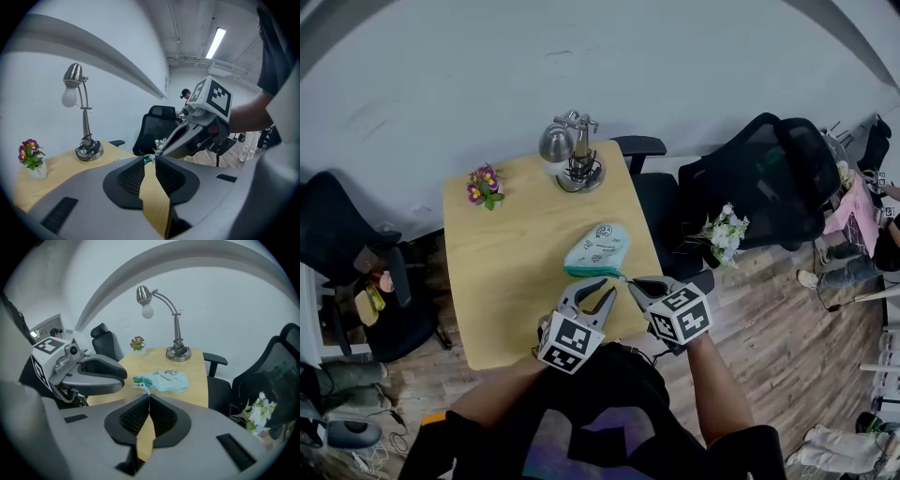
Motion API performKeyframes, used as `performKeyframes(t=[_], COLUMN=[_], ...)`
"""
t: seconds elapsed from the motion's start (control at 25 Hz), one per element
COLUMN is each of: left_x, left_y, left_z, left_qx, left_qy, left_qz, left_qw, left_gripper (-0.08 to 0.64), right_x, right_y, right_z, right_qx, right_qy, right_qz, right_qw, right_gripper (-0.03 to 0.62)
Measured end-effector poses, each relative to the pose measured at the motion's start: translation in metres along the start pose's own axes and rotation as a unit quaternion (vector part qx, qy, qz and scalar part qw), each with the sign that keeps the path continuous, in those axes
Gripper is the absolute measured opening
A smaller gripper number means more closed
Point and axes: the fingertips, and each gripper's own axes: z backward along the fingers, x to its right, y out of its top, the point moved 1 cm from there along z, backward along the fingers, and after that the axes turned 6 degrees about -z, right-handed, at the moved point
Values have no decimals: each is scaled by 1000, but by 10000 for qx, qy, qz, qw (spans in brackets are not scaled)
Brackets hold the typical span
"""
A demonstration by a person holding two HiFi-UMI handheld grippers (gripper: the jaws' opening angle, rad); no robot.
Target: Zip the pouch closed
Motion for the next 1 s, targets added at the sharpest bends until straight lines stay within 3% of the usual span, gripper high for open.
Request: performKeyframes(t=[0.4, 1.0], left_x=[-12, -3], left_y=[-15, -19], left_z=[1, -11], left_qx=[-168, -225], left_qy=[84, -357], left_qz=[222, 334], left_qw=[9996, 9986], left_gripper=[98, 133], right_x=[-29, -35], right_y=[4, -5], right_z=[-3, -2], right_qx=[144, -31], right_qy=[301, 468], right_qz=[-266, -241], right_qw=[9991, 9986], right_gripper=[21, 20])
